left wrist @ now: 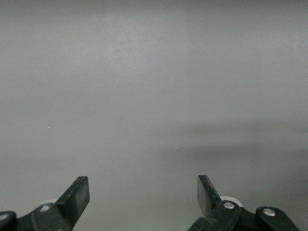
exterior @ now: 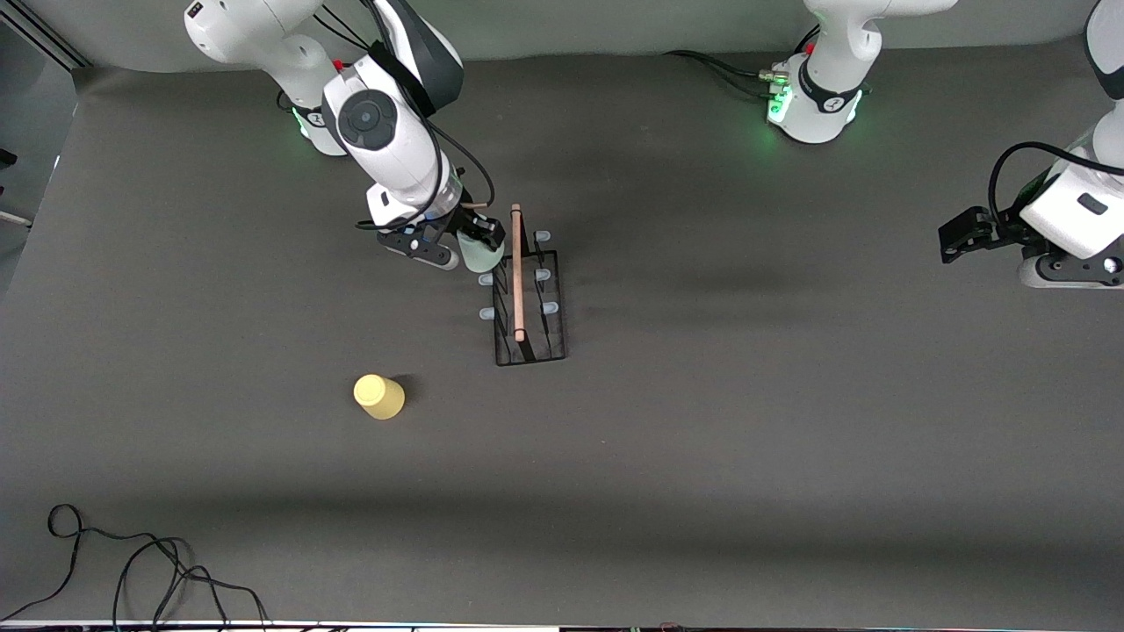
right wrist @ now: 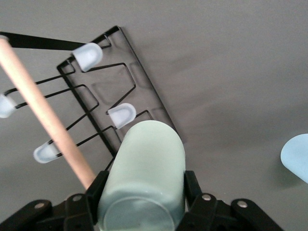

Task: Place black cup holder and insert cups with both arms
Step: 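Carry the green cup with the right gripper onto a rack peg, then release the green cup and move the right gripper to the yellow cup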

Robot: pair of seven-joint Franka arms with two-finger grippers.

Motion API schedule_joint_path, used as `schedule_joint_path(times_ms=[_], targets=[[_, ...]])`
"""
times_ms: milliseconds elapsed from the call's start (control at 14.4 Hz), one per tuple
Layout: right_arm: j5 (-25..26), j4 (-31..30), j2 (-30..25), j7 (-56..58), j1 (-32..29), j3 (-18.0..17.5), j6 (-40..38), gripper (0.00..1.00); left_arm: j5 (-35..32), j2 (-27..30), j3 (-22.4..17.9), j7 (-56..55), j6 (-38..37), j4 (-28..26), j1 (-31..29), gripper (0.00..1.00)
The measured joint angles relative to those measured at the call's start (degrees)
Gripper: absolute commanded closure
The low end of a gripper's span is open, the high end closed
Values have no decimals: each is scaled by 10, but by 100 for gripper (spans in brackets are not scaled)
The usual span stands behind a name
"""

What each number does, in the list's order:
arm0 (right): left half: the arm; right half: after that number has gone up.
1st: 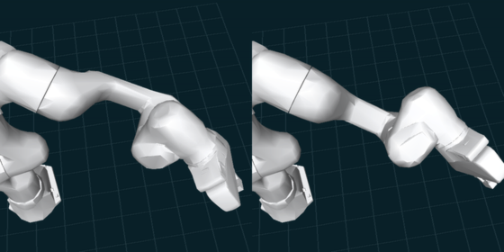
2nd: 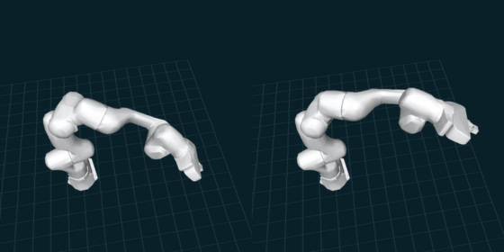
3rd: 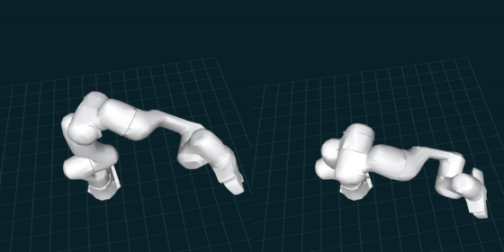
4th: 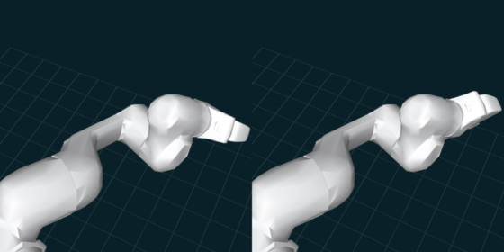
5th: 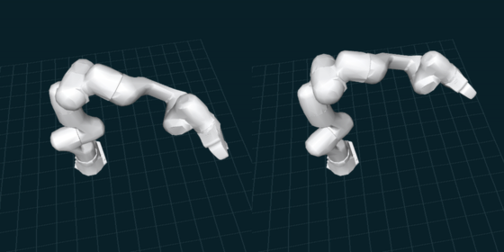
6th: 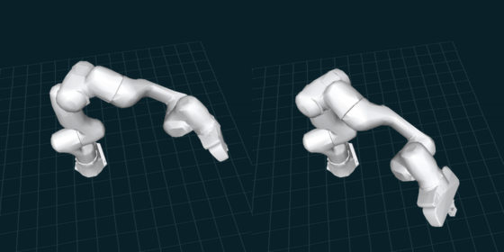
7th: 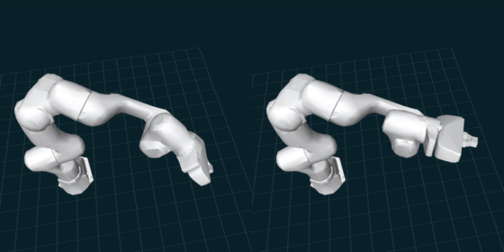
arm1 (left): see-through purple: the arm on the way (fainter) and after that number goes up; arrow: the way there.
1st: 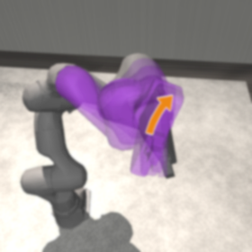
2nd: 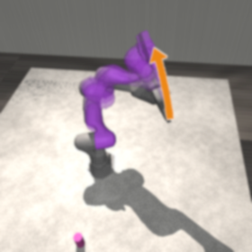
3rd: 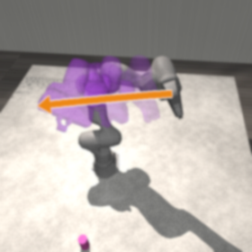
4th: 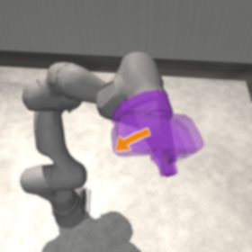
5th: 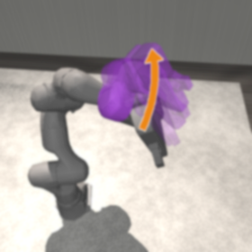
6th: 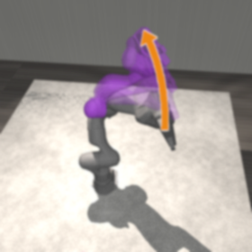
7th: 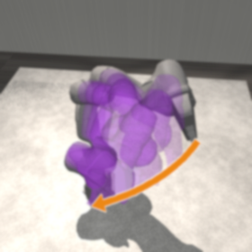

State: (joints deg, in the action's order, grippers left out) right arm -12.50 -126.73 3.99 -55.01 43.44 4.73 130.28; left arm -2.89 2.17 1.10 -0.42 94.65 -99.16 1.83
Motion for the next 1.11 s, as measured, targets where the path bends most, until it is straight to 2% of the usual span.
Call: schedule_joint_path(times_ms=[70, 139, 209, 278, 626, 765, 974, 1113], targets=[[0, 0, 7, 0, 0, 0, 0, 66, 0, 0, 0, 0, 0, 0, 0, 0], [0, 0, 14, 0, 0, 0, 0, 40, 0, 0, 1, 0, 0, 0, 0, 0], [0, 0, 20, 0, 0, 0, 1, 6, 0, 0, 1, 0, 0, 0, 0, 0], [0, 0, 25, 0, 0, 0, 1, 0, 0, 0, 2, 0, 0, 0, 0, 0], [2, 3, 31, 0, 0, 0, 1, 0, 0, 0, 2, 0, 0, 0, 0, 0], [21, 10, 31, 0, 0, 2, -1, 0, 0, 0, 2, 0, 0, 0, 0, 0], [51, 58, 30, 13, -5, 17, -62, 0, 0, -1, 2, 0, 0, 0, 0, 0], [56, 103, 30, 60, -16, 45, -106, 0, 0, -1, 3, 0, 0, 0, 0, 0]])
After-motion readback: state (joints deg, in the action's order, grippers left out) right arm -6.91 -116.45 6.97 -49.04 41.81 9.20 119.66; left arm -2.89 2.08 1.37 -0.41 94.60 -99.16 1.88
